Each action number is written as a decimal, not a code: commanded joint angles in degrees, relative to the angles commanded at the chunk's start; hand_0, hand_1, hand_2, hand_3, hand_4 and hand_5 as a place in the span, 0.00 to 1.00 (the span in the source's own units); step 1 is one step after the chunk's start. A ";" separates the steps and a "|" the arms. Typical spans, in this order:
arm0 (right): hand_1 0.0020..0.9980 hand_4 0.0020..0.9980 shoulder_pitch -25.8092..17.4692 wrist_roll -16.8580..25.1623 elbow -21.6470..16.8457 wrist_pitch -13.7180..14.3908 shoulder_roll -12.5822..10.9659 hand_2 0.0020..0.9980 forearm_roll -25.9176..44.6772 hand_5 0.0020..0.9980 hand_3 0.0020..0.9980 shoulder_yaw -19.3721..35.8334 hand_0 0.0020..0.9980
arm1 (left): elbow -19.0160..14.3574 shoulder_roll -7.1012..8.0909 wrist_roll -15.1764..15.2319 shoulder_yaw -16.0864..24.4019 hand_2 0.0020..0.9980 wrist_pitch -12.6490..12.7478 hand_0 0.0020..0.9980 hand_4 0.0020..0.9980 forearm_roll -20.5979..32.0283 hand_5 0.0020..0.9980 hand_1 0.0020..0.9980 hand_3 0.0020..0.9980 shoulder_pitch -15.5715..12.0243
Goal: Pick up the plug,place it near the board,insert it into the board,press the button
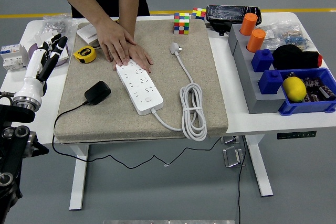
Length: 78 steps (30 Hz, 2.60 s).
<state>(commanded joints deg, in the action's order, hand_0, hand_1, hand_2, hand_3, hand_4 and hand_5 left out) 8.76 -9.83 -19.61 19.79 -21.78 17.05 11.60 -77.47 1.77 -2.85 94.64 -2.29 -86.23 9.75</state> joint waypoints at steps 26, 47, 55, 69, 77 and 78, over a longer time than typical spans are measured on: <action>0.78 1.00 -1.42 -0.08 -0.20 0.72 0.99 0.76 -1.10 1.00 0.78 0.01 0.80 | -7.37 -1.77 -1.84 4.99 0.78 -1.06 0.78 1.00 28.35 1.00 0.80 0.79 -6.91; 0.78 1.00 -1.77 -0.16 -0.21 0.96 1.96 0.76 -1.02 1.00 0.78 -0.11 0.80 | -10.12 -1.77 -1.93 4.96 0.76 0.32 0.76 1.00 23.26 1.00 0.78 0.79 -7.79; 0.78 1.00 -1.78 -0.22 -0.27 0.95 2.04 0.76 -1.11 1.00 0.78 0.02 0.80 | -10.76 -1.77 -2.09 4.45 0.76 0.69 0.76 1.00 21.10 1.00 0.78 0.78 -7.73; 0.77 1.00 -1.79 -0.14 -0.16 1.09 2.54 0.76 -1.32 1.00 0.78 0.97 0.80 | -11.44 -1.77 -1.66 4.63 0.75 1.65 0.76 1.00 21.42 1.00 0.78 0.78 -7.28; 0.77 1.00 -2.18 -0.23 -0.07 1.18 2.97 0.76 -1.35 1.00 0.78 1.52 0.80 | -12.33 -1.77 -1.84 3.67 0.76 1.35 0.75 1.00 19.94 1.00 0.77 0.77 -6.95; 0.77 1.00 -2.15 -0.20 -0.08 1.25 2.99 0.76 -1.47 1.00 0.78 1.75 0.80 | -12.47 -1.77 -1.82 3.67 0.76 1.30 0.75 1.00 19.91 1.00 0.77 0.77 -7.01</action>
<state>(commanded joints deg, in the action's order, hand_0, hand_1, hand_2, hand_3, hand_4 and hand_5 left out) 6.61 -10.03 -19.69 21.04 -18.79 15.58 13.34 -89.94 0.00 -4.67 98.31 -0.99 -66.33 2.74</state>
